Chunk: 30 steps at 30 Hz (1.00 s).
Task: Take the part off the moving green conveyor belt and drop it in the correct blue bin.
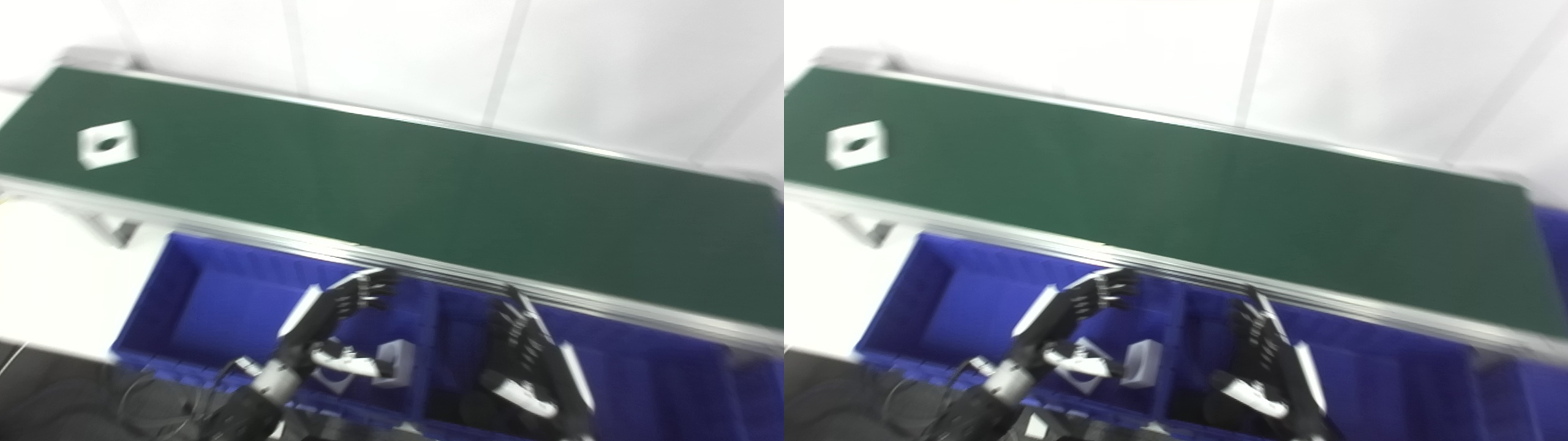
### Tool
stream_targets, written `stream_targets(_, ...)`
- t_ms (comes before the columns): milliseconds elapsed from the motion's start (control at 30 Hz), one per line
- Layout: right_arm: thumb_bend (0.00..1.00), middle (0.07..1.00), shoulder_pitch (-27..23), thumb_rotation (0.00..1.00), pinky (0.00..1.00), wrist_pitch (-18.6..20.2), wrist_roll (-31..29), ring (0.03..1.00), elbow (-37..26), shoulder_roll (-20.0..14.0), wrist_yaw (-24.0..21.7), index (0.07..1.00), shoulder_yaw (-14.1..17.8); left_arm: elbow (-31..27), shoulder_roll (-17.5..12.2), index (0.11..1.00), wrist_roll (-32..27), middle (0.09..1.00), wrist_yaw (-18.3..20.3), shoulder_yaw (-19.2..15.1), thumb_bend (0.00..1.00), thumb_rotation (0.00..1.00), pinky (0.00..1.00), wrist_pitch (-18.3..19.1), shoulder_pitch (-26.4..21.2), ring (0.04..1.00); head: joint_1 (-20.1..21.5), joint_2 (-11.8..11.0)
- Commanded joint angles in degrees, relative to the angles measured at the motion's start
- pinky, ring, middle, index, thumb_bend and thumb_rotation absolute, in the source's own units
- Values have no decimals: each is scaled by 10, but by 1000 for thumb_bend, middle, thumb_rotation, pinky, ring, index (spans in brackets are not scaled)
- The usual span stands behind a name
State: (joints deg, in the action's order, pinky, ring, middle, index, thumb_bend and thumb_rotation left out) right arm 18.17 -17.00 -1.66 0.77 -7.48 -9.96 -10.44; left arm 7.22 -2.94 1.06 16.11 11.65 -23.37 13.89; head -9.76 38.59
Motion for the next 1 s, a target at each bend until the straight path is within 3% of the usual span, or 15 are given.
stream_targets(0,897,906,-2,412,876,-42,-6,888,-6,0,-6,975,2,-2,3,811,7,831,-11,3,957,245,717,-25,-6,794,0,-5)
stream_targets(367,849,915,-1,324,896,-43,-4,900,-8,6,-6,984,6,25,4,806,9,830,-20,9,960,260,711,-35,-15,797,4,-32)
stream_targets(533,841,909,-1,298,887,-51,7,894,2,9,0,977,6,38,2,805,8,829,-24,11,957,256,710,-35,-17,797,15,-60)
stream_targets(967,924,867,-11,341,848,-80,13,854,47,17,4,956,6,64,-3,794,8,820,-29,11,983,231,684,-36,-28,777,19,-100)
